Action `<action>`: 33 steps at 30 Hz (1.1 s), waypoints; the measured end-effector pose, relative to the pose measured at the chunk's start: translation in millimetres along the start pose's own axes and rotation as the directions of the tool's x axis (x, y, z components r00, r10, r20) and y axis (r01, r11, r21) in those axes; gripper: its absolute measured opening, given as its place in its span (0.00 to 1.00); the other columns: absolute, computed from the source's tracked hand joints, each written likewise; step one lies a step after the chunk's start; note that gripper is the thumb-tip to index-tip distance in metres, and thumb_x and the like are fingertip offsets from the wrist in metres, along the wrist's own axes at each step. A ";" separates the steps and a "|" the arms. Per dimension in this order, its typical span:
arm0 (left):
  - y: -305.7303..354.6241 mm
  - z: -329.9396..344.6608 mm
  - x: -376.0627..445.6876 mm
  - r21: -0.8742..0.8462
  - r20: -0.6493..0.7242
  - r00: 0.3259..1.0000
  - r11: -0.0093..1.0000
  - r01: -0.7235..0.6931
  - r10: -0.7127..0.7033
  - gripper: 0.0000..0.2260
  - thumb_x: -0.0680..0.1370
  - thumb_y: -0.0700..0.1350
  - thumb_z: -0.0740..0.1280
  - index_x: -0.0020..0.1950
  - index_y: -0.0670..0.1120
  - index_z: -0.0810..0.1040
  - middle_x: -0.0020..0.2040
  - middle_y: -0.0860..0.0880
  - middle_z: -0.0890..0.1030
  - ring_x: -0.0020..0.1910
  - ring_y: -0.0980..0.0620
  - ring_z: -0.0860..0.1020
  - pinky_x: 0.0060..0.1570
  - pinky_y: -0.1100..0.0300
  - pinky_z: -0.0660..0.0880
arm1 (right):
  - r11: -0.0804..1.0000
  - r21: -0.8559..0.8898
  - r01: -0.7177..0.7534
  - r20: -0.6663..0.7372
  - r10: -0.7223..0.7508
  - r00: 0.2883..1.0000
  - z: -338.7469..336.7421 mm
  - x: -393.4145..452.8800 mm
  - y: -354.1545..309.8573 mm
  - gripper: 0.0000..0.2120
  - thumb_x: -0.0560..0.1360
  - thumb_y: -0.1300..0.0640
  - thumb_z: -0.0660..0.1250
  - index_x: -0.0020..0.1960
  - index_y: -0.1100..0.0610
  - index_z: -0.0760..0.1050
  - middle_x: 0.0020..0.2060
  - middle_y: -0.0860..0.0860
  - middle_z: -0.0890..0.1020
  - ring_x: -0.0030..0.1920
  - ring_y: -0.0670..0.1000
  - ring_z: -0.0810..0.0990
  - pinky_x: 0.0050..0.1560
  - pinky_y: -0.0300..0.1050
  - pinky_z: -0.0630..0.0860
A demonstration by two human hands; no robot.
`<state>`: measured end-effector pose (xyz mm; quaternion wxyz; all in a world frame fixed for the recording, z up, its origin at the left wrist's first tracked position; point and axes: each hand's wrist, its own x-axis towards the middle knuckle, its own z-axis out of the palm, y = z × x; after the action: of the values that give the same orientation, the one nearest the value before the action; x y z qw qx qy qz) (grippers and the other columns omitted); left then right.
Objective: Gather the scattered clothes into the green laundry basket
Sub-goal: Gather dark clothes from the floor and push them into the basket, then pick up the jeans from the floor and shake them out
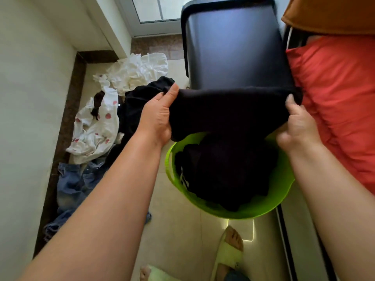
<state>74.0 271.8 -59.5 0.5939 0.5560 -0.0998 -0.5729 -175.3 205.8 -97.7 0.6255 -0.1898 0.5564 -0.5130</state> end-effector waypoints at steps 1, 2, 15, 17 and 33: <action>-8.9 -1.1 3.5 0.010 -0.033 0.999 1.000 -0.024 0.024 0.07 0.78 0.45 0.68 0.45 0.42 0.78 0.40 0.44 0.84 0.40 0.47 0.84 0.39 0.55 0.81 | 1.000 -0.018 0.007 0.001 -0.007 1.000 -3.8 2.4 -2.6 0.05 0.80 0.54 0.62 0.53 0.52 0.76 0.47 0.48 0.85 0.49 0.49 0.85 0.48 0.49 0.82; -21.0 0.0 4.4 0.078 -0.062 0.997 0.996 -0.039 0.044 0.08 0.77 0.47 0.69 0.45 0.42 0.79 0.42 0.44 0.85 0.42 0.47 0.84 0.41 0.54 0.81 | 0.996 -0.081 0.030 -0.029 -0.033 0.999 -13.0 6.7 -3.0 0.07 0.80 0.52 0.62 0.55 0.52 0.77 0.50 0.48 0.85 0.51 0.49 0.84 0.50 0.48 0.82; -152.2 -69.1 -34.0 0.901 -0.335 0.926 0.227 0.369 -0.174 0.29 0.77 0.46 0.67 0.76 0.45 0.59 0.70 0.42 0.72 0.67 0.40 0.72 0.63 0.49 0.71 | 0.368 -0.878 -0.305 -0.252 0.184 0.950 -101.0 -19.5 88.6 0.20 0.74 0.61 0.60 0.64 0.50 0.75 0.59 0.53 0.78 0.47 0.55 0.78 0.39 0.42 0.72; -145.2 -69.1 -33.9 0.906 -0.303 0.940 0.260 0.335 -0.155 0.29 0.78 0.45 0.65 0.77 0.46 0.58 0.70 0.42 0.72 0.66 0.40 0.73 0.60 0.51 0.71 | 0.367 -0.907 -0.204 -0.141 0.193 0.971 -80.8 -26.1 92.7 0.17 0.73 0.60 0.61 0.58 0.48 0.78 0.53 0.52 0.81 0.40 0.53 0.79 0.36 0.42 0.72; -108.2 -254.6 -28.4 0.840 -0.312 0.912 0.370 0.396 -0.267 0.24 0.79 0.48 0.63 0.74 0.48 0.63 0.67 0.42 0.75 0.63 0.42 0.74 0.59 0.55 0.70 | 0.362 -0.931 0.054 0.203 0.388 0.899 120.5 -139.5 255.9 0.14 0.74 0.64 0.60 0.44 0.48 0.78 0.42 0.49 0.84 0.47 0.49 0.83 0.52 0.46 0.77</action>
<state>195.6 463.1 -220.7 0.0898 0.8254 -0.2345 -0.5057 62.5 387.4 -197.4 0.5600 -0.5431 0.6257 0.0011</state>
